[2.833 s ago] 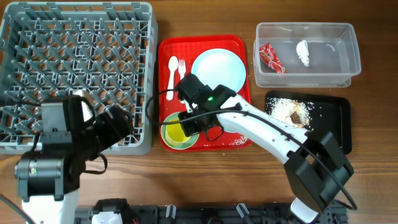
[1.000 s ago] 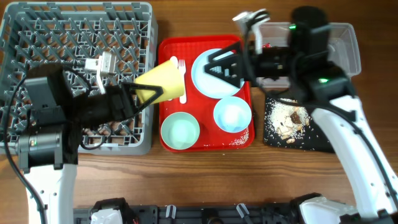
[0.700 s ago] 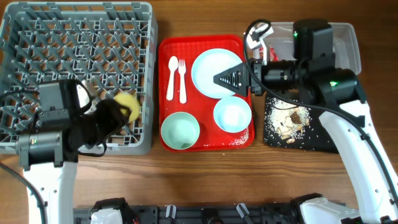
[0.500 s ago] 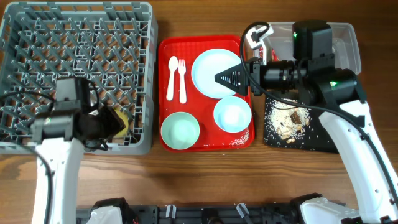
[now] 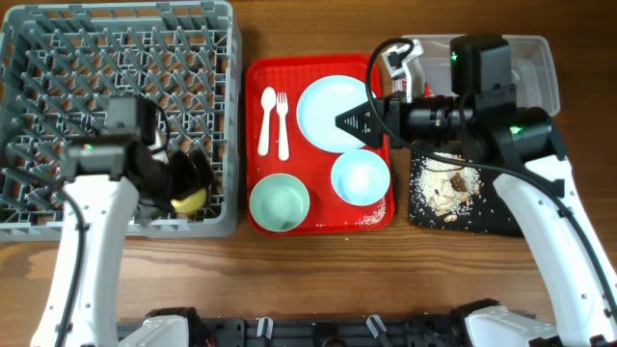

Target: Sort waste into correct bins and load items into the dishwasher rack

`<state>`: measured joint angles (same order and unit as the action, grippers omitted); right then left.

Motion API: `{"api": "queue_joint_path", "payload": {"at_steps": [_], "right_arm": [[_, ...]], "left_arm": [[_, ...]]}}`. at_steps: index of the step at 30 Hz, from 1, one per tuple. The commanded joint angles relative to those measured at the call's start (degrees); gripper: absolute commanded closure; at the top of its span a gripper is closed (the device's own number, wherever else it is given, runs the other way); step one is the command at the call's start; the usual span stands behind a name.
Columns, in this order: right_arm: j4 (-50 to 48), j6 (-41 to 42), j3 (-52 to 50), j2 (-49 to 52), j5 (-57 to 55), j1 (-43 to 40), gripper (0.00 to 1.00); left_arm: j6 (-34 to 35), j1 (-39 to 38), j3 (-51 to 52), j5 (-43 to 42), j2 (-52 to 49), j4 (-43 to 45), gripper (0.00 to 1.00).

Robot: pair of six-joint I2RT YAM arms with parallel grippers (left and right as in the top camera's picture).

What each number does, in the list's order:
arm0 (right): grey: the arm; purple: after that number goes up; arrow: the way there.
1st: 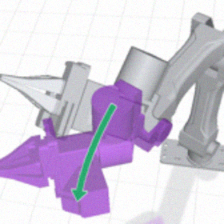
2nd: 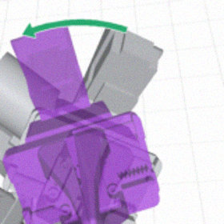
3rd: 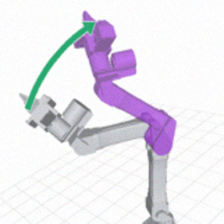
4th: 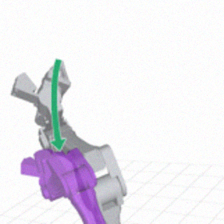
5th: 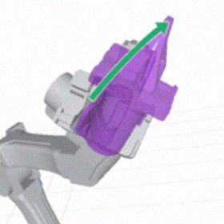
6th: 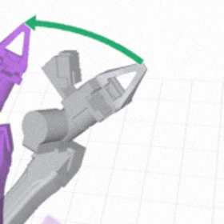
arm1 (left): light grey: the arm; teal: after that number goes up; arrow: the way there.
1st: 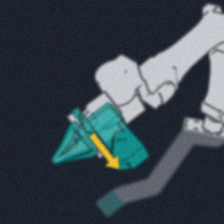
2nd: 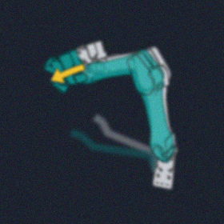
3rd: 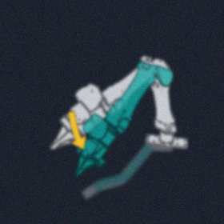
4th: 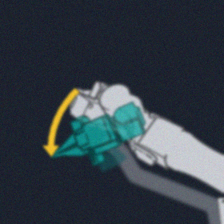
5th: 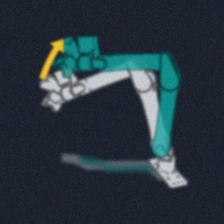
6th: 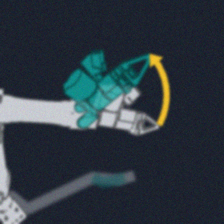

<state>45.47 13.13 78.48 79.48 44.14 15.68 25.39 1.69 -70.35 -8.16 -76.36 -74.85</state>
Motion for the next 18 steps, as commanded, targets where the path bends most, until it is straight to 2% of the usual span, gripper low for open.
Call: {"api": "queue_joint_path", "payload": {"at_steps": [1,4,6,10,18], "right_arm": [[3.04,-0.98,0.15,-0.20,-21.33,5.25,0.31],[5.16,0.37,0.15,0.72,-31.87,11.56,0.32],[6.08,3.82,0.15,1.92,-34.88,13.68,0.33],[6.25,5.27,0.15,5.29,-34.73,15.56,0.34],[4.20,5.29,0.15,6.19,-34.75,15.61,0.22]], "left_arm": [[-3.41,-0.09,-12.98,-1.03,0.57,-4.37,0.00],[-4.04,-0.09,-16.72,-1.27,2.16,-5.16,0.00],[-4.02,-0.09,-16.79,-1.20,3.72,-4.81,0.00],[-4.00,0.09,-16.79,-0.24,8.83,-3.80,0.00],[-8.70,0.07,-16.76,0.74,19.41,-0.76,0.00]]}}
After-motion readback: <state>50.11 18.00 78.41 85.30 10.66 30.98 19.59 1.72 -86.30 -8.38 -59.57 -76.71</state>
